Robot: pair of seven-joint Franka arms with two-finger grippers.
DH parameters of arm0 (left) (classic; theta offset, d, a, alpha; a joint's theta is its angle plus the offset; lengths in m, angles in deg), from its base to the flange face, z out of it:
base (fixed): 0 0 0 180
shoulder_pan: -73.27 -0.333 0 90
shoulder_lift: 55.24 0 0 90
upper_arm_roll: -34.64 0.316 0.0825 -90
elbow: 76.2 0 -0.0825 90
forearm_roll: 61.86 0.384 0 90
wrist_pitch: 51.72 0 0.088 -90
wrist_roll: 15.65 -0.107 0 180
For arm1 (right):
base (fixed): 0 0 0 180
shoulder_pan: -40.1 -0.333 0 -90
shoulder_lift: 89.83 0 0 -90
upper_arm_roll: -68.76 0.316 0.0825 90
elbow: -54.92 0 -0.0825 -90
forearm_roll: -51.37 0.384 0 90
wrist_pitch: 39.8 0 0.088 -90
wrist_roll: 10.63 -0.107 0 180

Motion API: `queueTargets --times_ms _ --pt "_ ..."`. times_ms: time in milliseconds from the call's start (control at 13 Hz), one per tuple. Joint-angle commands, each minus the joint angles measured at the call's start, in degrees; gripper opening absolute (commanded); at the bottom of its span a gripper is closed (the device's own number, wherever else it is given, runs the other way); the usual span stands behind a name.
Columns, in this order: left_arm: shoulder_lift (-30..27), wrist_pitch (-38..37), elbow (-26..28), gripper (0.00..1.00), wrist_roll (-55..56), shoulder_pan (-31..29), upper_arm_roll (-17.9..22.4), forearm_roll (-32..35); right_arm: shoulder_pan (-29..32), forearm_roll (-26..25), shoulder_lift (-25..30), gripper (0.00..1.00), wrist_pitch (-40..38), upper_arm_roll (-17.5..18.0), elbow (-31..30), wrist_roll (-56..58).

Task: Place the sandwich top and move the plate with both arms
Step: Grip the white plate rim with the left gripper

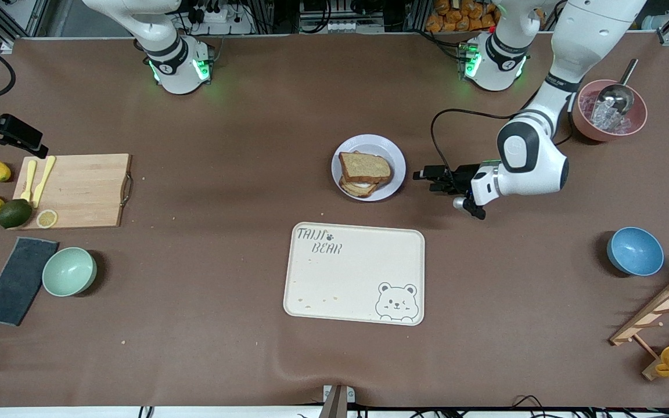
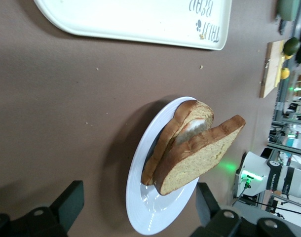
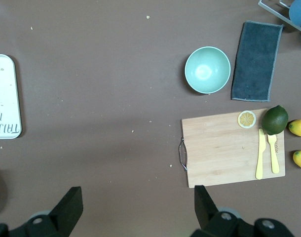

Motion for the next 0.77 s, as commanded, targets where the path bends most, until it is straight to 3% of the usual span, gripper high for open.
queueTargets --times_ms 0,463,694 --pt "0.80 2.39 2.21 1.00 -5.59 2.70 -0.22 -6.77 -0.19 -0.94 0.47 1.00 -0.09 -0.01 -0.41 -0.82" --pt "3.26 3.45 2.91 1.00 -7.08 4.90 -0.22 -9.15 -0.10 -0.24 0.21 1.00 0.08 -0.01 -0.49 -0.91" --pt "5.63 3.45 3.44 1.00 -13.84 5.17 -0.22 -14.94 -0.19 -0.24 -0.14 1.00 0.61 -0.01 -0.49 -1.00"
